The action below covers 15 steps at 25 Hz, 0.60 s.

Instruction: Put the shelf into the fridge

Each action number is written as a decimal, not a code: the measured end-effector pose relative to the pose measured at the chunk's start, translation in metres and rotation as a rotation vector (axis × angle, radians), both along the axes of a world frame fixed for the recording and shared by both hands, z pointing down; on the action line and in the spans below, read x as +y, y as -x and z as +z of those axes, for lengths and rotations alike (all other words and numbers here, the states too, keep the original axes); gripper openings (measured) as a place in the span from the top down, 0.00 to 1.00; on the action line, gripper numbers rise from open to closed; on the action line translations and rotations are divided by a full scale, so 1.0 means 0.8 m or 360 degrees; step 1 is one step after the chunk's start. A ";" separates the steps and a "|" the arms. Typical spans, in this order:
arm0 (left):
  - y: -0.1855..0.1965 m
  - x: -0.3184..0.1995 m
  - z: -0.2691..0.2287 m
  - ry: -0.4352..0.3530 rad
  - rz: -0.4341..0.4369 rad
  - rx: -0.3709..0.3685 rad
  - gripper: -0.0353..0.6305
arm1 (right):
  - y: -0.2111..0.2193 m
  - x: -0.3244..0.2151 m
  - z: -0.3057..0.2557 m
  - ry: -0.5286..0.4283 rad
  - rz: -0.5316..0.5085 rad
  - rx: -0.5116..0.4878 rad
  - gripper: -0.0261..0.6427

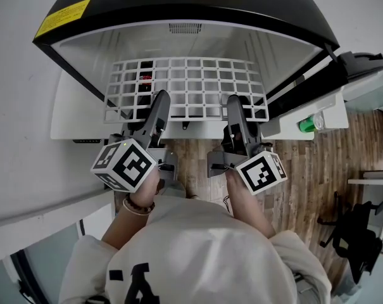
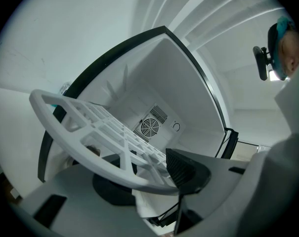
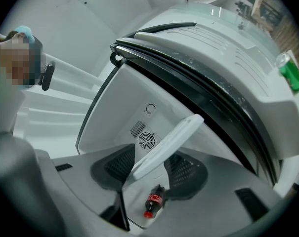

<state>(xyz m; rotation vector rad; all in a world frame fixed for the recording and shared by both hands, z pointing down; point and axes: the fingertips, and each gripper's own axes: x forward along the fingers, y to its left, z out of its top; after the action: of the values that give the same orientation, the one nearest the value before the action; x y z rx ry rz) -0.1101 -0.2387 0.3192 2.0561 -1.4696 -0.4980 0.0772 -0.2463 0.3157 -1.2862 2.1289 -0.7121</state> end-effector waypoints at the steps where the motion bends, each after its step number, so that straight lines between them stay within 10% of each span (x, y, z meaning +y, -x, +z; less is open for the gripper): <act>1: 0.000 -0.001 0.000 0.0000 0.0001 0.0000 0.68 | 0.000 -0.001 -0.001 -0.0003 -0.0001 -0.0001 0.67; 15: 0.002 -0.016 0.000 0.0002 0.0003 0.0007 0.68 | 0.001 -0.016 0.002 0.0013 0.0015 0.0003 0.67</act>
<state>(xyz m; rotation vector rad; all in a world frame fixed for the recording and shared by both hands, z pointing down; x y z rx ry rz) -0.1115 -0.2515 0.3196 2.0543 -1.4647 -0.5006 0.0766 -0.2590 0.3170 -1.3006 2.1226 -0.7163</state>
